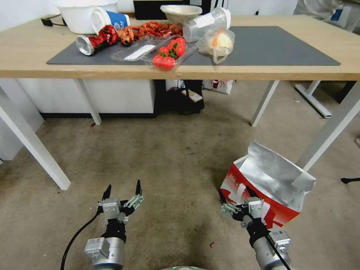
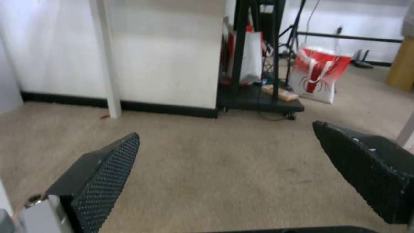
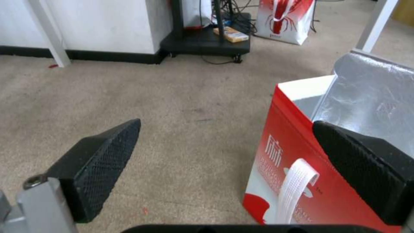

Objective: Pick up the food delivery bag from the floor and place it on the table.

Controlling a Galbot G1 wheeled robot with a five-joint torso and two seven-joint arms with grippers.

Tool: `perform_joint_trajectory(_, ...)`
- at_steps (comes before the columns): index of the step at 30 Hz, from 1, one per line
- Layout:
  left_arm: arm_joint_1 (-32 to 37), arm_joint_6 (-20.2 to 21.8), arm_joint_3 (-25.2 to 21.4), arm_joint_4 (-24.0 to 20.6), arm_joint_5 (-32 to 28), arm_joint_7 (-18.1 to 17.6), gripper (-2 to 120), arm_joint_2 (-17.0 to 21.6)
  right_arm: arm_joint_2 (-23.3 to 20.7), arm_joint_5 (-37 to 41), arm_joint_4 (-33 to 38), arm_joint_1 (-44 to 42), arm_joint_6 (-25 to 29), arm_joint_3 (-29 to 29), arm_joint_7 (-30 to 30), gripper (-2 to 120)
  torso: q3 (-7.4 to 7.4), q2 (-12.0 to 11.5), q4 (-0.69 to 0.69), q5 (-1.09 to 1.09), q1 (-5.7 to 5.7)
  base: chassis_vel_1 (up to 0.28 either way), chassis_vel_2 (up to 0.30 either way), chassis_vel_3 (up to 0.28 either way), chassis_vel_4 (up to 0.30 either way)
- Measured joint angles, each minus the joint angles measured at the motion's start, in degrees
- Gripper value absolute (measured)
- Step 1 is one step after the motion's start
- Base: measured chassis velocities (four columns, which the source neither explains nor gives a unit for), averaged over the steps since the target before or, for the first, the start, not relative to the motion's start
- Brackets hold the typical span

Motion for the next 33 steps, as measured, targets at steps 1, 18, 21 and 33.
perform_joint_trajectory(1,0.0,0.0,0.0,0.0,0.0,0.0,100,0.0,0.0,0.0,0.0,0.0,0.0,0.0,0.0,100,0.0,0.0,0.0,0.0,0.0,0.0,0.0,0.0,0.0)
perform_joint_trajectory(18,0.3,-3.6,-0.6,0.8,1.0,5.2,100,2.4,-8.9,5.3,-1.2,3.0,5.7,5.1,-5.0,100,0.0,0.4,0.0,0.01,0.05,0.0,0.0,0.0,0.0)
perform_joint_trajectory(21,0.3,-3.9,-0.5,0.8,0.9,5.2,100,2.6,-11.5,7.4,-1.9,4.1,5.7,6.9,-5.3,100,0.0,0.4,0.02,0.0,0.06,0.0,0.0,0.0,0.0)
perform_joint_trajectory(33,0.8,-4.7,-0.6,2.1,1.4,4.9,100,3.4,-32.8,22.6,-19.0,16.6,5.8,15.6,-14.9,100,0.0,0.5,0.01,0.01,0.08,0.0,0.0,0.0,0.0)
